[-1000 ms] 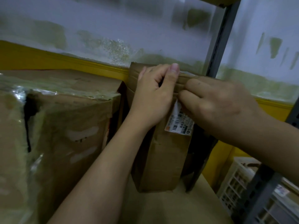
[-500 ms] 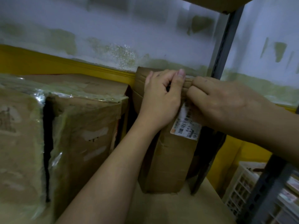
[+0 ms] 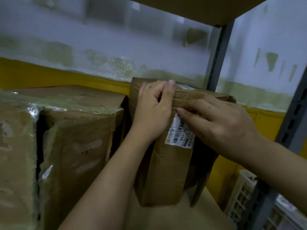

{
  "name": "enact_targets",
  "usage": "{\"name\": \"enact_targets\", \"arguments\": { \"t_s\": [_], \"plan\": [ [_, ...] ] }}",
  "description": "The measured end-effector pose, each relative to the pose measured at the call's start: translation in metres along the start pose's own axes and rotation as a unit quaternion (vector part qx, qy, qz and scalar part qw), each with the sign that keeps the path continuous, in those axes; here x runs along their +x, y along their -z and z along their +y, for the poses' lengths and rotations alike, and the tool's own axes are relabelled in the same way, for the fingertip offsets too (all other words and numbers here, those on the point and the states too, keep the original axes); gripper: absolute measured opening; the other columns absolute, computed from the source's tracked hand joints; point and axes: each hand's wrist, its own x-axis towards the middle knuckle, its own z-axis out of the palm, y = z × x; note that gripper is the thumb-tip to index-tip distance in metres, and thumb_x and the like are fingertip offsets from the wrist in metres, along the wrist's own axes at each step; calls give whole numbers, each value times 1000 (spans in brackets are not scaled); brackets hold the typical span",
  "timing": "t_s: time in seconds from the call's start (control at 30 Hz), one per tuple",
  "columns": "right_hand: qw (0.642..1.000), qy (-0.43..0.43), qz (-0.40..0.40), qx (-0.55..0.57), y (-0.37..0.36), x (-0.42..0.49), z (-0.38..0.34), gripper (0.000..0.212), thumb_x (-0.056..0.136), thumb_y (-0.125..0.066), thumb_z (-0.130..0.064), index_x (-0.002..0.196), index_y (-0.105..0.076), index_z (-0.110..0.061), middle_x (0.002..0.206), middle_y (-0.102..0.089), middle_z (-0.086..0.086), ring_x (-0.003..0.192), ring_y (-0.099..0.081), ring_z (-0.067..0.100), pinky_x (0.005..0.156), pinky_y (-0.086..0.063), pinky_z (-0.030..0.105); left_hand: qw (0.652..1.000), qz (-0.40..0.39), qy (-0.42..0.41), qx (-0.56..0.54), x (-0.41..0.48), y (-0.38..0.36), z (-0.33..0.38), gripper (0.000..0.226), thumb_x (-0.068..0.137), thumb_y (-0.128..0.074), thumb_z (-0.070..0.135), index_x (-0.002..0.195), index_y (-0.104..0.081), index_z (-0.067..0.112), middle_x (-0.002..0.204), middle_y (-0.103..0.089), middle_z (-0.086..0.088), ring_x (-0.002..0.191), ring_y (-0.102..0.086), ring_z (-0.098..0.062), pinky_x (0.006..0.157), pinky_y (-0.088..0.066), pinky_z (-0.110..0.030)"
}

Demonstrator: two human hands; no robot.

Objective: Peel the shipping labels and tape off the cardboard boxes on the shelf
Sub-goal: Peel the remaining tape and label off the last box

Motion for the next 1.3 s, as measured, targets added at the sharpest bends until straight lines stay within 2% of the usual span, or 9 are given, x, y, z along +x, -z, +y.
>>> {"name": "enact_targets", "arguments": {
  "t_s": [0.27,0.4,0.77,0.93,1.0,1.07,1.17,1.23,1.3],
  "plan": [
    [996,29,52,-64,-10,9,0,21,90,-61,-3,70,-62,-8,71,-59,10,62,-54,27,54,-43,35,1000,3,3,8,2,-2,-2,37,100,-40,32,63,-40,30,60,-41,14,62,-40,-3,90,-35,-73],
    [995,10,67,-69,-14,8,0,21,91,-60,-7,70,-59,-7,69,-56,11,61,-51,28,55,-36,36,1000,1,-4,14,0,-3,-1,38,100,-40,30,62,-38,31,58,-40,13,61,-40,-1,91,-34,-73],
    [999,15,-17,-40,0,11,5,19,92,-48,-13,79,-58,-5,75,-57,15,67,-55,32,60,-38,39,1000,-8,-16,25,0,-5,1,38,99,-40,36,62,-37,29,59,-39,11,62,-41,-4,91,-35,-73],
    [996,-38,-80,13,11,5,4,16,89,-48,-17,84,-58,-6,80,-56,13,69,-52,32,61,-34,34,999,-10,-27,27,-1,-8,2,39,97,-38,40,63,-43,22,62,-43,9,65,-45,-11,92,-37,-73],
    [993,-68,-78,57,13,0,1,16,89,-50,-16,92,-61,-4,85,-58,13,71,-53,30,60,-32,30,999,-6,-22,27,0,-6,-1,46,96,-37,43,67,-51,11,66,-49,6,68,-49,-14,94,-37,-72],
    [992,-85,-66,67,12,-3,-4,24,91,-53,-15,110,-64,-5,94,-63,15,77,-59,34,60,-44,36,999,-4,-26,34,0,-5,-3,51,96,-36,45,70,-55,6,68,-54,1,72,-53,-18,94,-37,-72],
    [995,-79,-40,35,2,-6,-7,35,95,-55,-12,128,-61,-5,104,-66,19,81,-60,35,61,-47,39,999,-4,-20,28,1,-3,-3,47,96,-35,45,69,-57,13,70,-57,3,75,-55,-19,94,-37,-73],
    [998,-65,-20,10,-5,-9,-6,32,95,-59,-10,126,-64,-3,103,-66,20,79,-60,33,61,-46,39,1000,-4,-11,17,0,-1,-3,41,96,-35,45,68,-55,24,70,-57,7,76,-55,-18,94,-36,-74],
    [998,-53,14,-1,-10,-11,-5,22,94,-63,-9,113,-70,-1,96,-68,19,73,-60,32,58,-45,39,1000,-8,1,10,0,0,-3,41,96,-35,46,68,-55,23,70,-58,5,75,-55,-18,94,-36,-74]
  ]
}}
